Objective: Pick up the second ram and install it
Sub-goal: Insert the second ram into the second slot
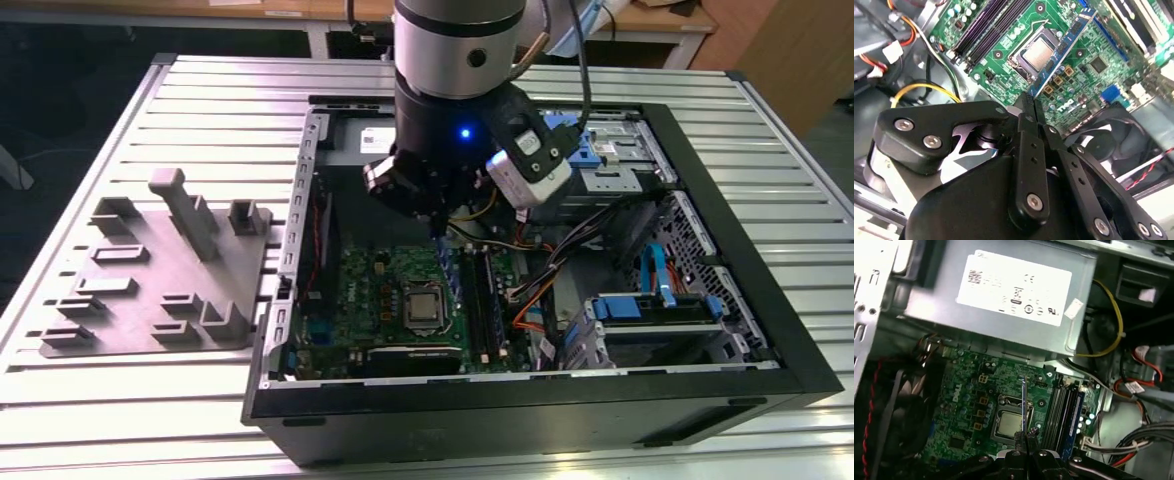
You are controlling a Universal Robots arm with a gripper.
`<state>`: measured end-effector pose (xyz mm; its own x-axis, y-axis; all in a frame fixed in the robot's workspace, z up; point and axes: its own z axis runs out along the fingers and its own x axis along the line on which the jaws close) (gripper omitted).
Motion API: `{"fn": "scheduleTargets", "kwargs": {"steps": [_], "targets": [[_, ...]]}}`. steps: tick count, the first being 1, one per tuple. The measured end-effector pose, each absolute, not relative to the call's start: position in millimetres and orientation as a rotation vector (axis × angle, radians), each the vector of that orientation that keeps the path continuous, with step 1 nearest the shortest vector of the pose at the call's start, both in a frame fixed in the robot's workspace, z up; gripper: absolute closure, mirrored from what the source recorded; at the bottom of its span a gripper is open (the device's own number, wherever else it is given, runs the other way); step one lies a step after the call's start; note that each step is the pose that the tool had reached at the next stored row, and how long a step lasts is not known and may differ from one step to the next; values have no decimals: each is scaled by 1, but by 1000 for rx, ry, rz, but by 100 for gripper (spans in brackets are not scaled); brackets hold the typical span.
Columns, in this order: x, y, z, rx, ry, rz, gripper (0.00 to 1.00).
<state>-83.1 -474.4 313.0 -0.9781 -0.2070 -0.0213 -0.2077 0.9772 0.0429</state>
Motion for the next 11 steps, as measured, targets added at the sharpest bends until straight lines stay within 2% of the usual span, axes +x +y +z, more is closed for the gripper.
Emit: {"fn": "scheduleTargets", "kwargs": {"steps": [11], "targets": [[-83,-474,310,-15,3120,67,87]]}}
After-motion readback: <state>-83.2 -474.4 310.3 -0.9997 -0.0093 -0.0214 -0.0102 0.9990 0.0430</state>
